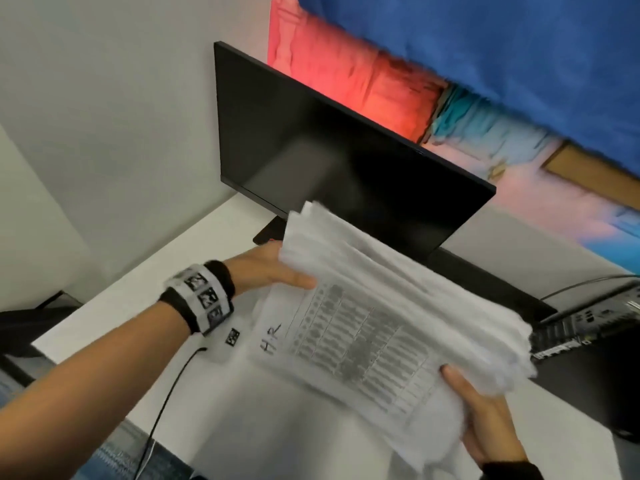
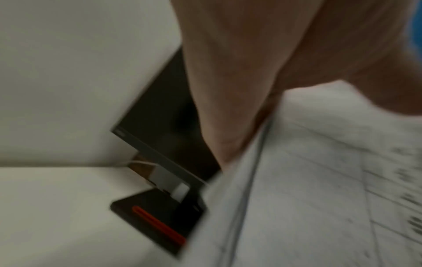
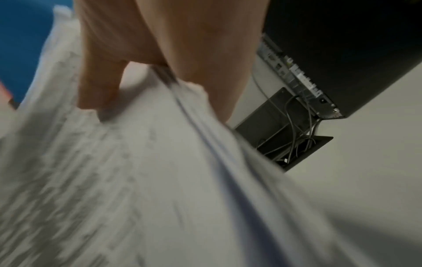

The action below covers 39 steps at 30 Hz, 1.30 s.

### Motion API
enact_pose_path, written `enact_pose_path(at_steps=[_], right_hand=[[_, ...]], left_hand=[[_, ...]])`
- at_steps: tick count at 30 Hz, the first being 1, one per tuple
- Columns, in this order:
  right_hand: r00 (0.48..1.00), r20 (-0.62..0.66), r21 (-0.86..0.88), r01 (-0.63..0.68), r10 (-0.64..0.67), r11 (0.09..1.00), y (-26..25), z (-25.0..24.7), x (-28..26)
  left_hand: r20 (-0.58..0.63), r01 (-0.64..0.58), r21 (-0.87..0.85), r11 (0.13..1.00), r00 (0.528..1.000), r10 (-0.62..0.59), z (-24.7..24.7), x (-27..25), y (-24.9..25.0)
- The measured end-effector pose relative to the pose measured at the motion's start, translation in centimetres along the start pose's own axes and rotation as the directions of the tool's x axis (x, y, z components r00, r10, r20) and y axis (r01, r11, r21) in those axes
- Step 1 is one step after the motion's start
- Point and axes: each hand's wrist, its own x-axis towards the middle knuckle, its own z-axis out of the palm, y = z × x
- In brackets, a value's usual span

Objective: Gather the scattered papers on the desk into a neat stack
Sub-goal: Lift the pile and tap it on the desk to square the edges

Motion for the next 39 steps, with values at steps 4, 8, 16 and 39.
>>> enact_pose_path(at_steps=[4,8,16,39], right_hand=[[0.987,-0.137,-0.236,0.056,-0.09,0.97,1.8,1.9,-0.5],[0.949,-0.22,-0.215,0.18,-0.227,0.96,0.7,2.1,-0.9],[0.972,-0.229,-0.3,-0.021,-0.051,0.954,5.6,0.0,2.0],[0.751,0.061,-0.657,0.526,-0.657,0.54,3.8,0.0,3.2]], left_hand=[[-0.321,-0.086,-0.04,0.995,0.945,0.069,3.7,1.7,-3.1],[-0.506,-0.248,-0.105,0.963,0.847,0.163,5.0,1.2,-2.2],[-0.554,-0.131,-0.073,0.989,0.83,0.069,4.6,2.1,-6.1],[-0.689,-0.234,0.181,0.955,0.663,0.293,6.5,6.1,0.3]])
